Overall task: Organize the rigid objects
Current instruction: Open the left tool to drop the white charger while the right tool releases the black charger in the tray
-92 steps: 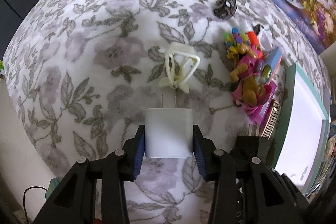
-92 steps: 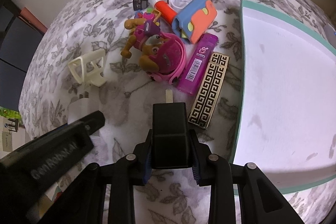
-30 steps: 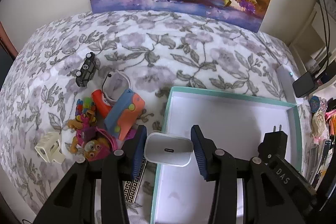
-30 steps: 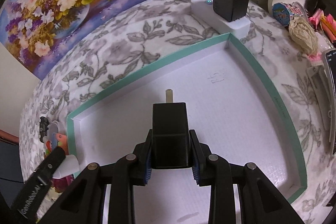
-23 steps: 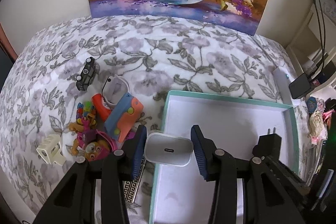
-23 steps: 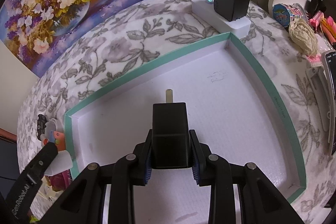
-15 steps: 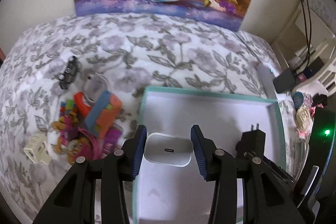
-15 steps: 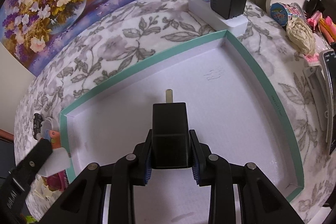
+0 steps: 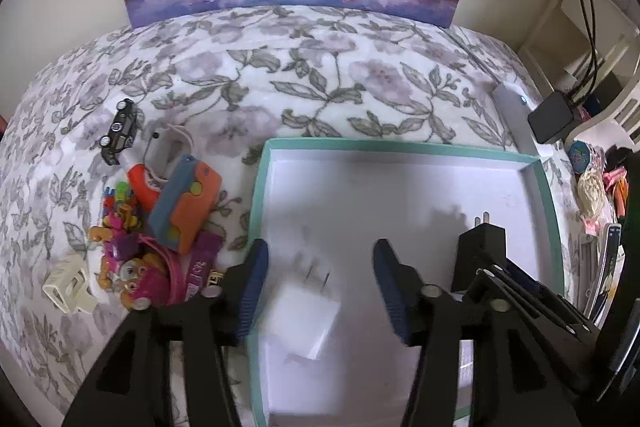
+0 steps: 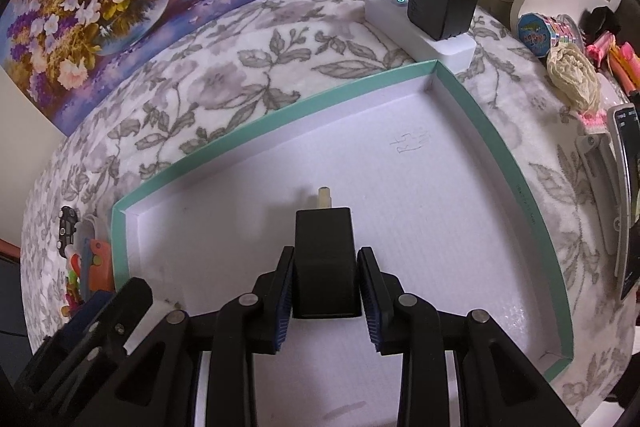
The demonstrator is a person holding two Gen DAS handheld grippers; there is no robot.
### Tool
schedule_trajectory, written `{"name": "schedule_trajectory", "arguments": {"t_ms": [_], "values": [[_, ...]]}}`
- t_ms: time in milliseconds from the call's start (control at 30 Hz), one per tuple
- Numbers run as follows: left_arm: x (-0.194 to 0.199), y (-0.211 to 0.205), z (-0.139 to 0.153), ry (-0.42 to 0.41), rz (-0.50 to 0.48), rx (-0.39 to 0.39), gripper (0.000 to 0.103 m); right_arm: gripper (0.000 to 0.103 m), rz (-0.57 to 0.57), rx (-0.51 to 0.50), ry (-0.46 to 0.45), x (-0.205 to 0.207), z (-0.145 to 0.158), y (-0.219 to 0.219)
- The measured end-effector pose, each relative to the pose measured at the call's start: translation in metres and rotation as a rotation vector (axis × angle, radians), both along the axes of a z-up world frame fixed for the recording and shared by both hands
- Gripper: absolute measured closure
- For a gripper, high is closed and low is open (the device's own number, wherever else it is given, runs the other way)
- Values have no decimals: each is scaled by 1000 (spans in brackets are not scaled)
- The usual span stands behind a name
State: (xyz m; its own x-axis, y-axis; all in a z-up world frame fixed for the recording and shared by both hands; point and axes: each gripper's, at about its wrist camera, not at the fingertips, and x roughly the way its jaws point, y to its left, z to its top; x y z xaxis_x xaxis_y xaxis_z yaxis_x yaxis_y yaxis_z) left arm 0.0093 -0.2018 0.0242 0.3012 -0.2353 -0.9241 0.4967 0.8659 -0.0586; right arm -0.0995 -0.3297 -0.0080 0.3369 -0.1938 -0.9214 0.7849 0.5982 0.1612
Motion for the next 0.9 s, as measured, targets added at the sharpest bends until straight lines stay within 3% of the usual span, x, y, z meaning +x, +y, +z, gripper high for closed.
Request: {"name": "schedule_trajectory", "arguments": {"t_ms": [100,200,300,600,733,900], "values": [[4,7,2,5,23,4,38,47,-8,-21,14,0,3,0],[7,12,5,-4,47,15,33,46,-3,-21,10,0,7,2],[10,18,8,-24,72,28,22,39,11,-34,17,2,9,5],[26,43,11,-38,148,48,13,16,39,-54,23,6,12,11],[33,54,12,-37,179,34,11,0,46,-62,24,7,11,12],[40,66,12,-56,203,40,10,0,60,-68,27,9,9,16]]}}
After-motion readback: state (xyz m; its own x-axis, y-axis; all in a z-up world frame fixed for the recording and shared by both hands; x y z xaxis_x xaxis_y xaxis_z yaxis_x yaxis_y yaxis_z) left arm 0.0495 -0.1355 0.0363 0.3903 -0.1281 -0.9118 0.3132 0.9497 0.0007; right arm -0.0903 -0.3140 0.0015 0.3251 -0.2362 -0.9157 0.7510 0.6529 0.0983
